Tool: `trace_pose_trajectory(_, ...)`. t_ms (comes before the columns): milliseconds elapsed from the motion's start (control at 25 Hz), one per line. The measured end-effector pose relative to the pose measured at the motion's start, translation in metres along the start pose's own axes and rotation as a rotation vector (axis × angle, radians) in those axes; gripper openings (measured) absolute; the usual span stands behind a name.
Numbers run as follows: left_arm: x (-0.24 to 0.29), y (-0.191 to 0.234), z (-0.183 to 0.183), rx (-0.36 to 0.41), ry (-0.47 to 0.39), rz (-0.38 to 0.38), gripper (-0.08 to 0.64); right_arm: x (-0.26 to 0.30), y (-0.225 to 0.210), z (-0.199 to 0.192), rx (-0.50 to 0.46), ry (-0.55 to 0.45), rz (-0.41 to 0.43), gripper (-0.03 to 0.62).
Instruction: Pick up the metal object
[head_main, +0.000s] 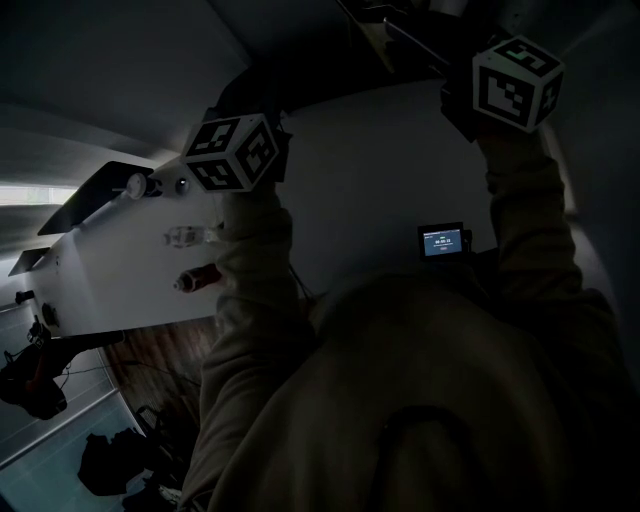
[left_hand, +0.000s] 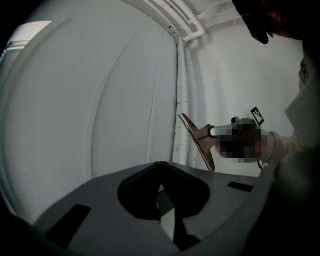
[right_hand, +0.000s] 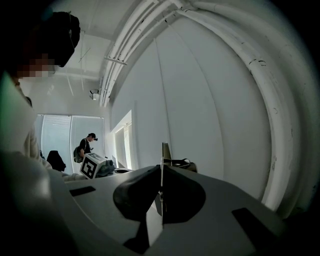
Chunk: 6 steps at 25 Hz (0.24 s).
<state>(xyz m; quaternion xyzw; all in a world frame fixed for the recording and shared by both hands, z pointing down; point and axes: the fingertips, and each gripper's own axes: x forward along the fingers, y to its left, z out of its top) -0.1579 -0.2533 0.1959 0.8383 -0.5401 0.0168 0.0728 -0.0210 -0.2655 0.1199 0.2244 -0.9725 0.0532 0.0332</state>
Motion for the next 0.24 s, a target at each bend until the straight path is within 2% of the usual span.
trace_pose_trajectory(240,-0.006,0.014,0.006,0.003,-0.007,0.028,0.005,0.005,-0.001,0.002,0.007,0.0,0.017,0.023)
